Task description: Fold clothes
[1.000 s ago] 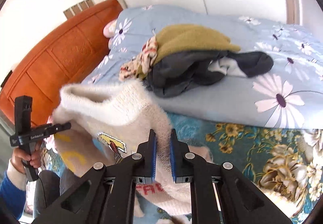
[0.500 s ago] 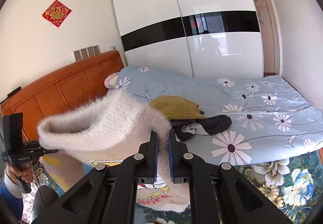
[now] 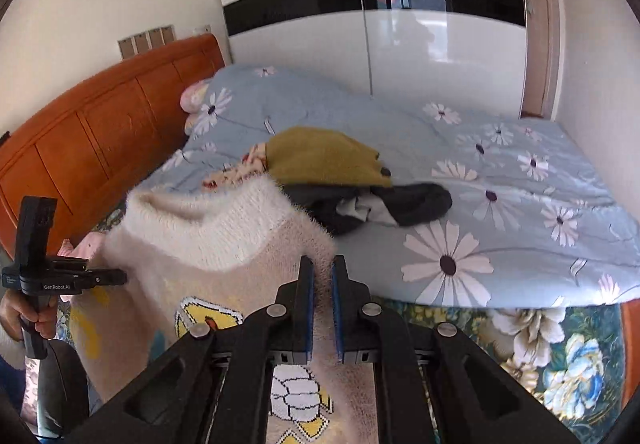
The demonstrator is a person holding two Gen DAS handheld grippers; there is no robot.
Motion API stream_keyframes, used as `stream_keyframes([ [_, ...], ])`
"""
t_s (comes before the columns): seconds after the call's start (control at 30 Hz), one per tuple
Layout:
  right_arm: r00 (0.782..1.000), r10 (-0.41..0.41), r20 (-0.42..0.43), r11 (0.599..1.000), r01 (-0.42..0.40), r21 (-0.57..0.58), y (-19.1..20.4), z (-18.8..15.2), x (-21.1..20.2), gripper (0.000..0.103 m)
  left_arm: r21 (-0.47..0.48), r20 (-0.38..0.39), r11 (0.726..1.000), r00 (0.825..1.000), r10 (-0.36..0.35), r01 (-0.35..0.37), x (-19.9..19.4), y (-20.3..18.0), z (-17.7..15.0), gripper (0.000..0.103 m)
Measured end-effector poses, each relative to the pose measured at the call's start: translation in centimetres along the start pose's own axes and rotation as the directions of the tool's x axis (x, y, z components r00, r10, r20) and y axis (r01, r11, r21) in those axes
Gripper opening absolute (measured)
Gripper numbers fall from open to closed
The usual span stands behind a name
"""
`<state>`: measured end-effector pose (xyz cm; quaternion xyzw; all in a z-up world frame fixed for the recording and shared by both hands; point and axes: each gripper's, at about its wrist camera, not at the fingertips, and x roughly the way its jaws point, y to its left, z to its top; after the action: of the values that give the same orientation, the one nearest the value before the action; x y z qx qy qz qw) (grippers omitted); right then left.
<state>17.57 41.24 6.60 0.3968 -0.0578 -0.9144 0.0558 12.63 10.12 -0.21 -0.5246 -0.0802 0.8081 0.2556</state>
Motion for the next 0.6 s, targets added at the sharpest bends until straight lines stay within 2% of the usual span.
stream_keyframes([
  [0.13, 0.987, -0.023, -0.16, 0.987, 0.048, 0.151, -3.2, -4.0, 9.5, 0.007, -0.109, -0.116, 0.994, 0.993, 0.019, -0.032, 6.6, 3.1, -2.0, 0.017],
  [0.2, 0.983, -0.028, -0.18, 0.98, 0.062, 0.19, -4.1, -5.1, 11.7, 0.007, -0.119, -0.11, 0.992, 0.994, 0.021, -0.034, 7.3, 3.7, -1.6, 0.017],
  [0.37, 0.983, -0.067, -0.173, 0.984, 0.093, 0.151, -4.0, -2.7, 13.4, 0.007, -0.13, -0.073, 0.99, 0.997, 0.038, -0.047, 8.1, 4.8, 2.1, 0.017],
  [0.47, 0.98, -0.096, -0.176, 0.984, 0.121, 0.134, -4.0, -1.0, 14.7, 0.007, -0.114, -0.082, 0.991, 0.995, 0.065, -0.074, 9.2, 4.9, 4.1, 0.017],
  [0.6, 0.971, -0.115, -0.208, 0.974, 0.152, 0.17, -4.9, -0.5, 17.7, 0.007, -0.082, -0.114, 0.988, 0.986, 0.119, -0.129, 11.9, 5.6, 5.1, 0.02],
])
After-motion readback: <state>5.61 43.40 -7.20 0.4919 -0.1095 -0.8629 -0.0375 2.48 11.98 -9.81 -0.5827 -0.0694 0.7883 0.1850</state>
